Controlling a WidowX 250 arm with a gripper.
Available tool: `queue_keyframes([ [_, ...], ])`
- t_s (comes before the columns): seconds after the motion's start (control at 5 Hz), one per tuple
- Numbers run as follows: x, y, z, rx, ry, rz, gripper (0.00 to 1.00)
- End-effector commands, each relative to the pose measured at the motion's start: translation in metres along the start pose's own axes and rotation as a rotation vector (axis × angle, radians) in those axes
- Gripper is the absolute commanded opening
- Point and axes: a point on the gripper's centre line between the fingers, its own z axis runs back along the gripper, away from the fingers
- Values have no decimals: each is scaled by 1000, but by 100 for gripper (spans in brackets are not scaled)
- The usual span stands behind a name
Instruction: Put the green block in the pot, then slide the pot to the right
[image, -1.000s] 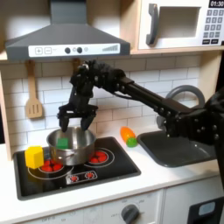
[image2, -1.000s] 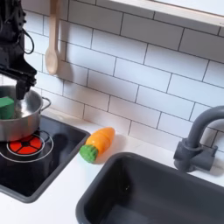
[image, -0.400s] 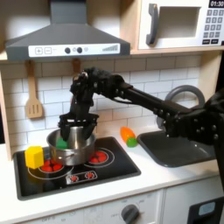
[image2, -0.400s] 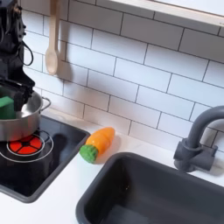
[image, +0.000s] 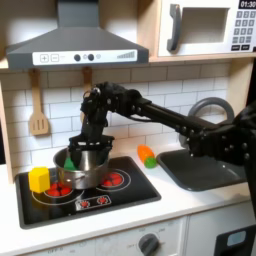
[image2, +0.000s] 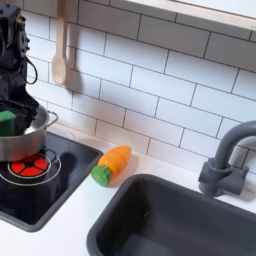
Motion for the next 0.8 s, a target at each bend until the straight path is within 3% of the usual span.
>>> queue_keyframes([
  [0.0, -10, -13, -7, -19, 30, -32, 100],
  [0.6, -27, -44, -1, -55, 43, -111, 100],
])
